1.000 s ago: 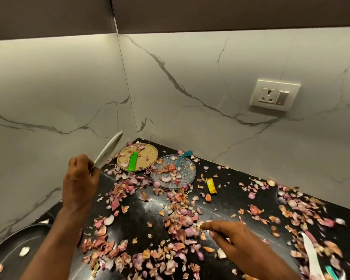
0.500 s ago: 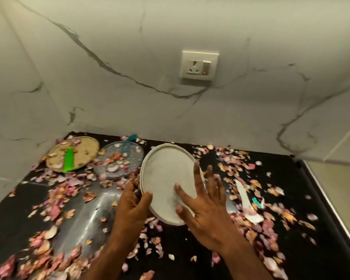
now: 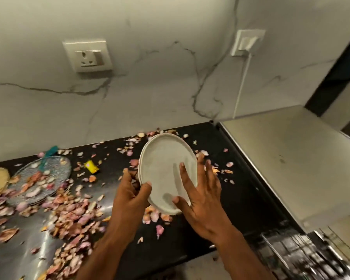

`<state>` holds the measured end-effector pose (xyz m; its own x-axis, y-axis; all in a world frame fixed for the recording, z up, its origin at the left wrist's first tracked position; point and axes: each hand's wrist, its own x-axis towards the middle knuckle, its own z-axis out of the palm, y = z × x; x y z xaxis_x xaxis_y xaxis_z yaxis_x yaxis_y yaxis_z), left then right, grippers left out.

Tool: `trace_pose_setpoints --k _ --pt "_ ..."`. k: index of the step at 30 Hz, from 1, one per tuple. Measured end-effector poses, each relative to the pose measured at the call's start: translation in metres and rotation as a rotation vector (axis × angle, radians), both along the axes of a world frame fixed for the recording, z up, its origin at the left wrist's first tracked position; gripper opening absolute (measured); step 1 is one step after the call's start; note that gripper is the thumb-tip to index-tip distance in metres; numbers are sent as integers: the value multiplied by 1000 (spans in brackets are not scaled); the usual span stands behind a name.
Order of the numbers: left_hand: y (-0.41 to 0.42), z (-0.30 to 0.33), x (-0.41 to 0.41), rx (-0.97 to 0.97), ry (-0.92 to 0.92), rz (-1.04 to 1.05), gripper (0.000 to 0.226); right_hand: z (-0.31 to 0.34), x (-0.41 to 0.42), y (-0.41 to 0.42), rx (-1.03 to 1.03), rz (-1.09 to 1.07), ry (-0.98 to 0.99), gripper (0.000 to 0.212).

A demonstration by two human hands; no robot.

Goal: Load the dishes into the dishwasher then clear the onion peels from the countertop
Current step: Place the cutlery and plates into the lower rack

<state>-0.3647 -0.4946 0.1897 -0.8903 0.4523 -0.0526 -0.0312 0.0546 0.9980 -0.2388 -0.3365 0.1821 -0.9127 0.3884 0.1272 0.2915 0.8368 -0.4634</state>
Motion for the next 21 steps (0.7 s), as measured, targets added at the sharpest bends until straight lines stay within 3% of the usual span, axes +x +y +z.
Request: trace_pose_setpoints --k 15,21 --pt "206 8 219 83 -215 -293 25 -22 261 182 -180 -431 21 91" --pt "266 -8 295 47 -315 -376 7 -40 357 215 -417 -586 90 96"
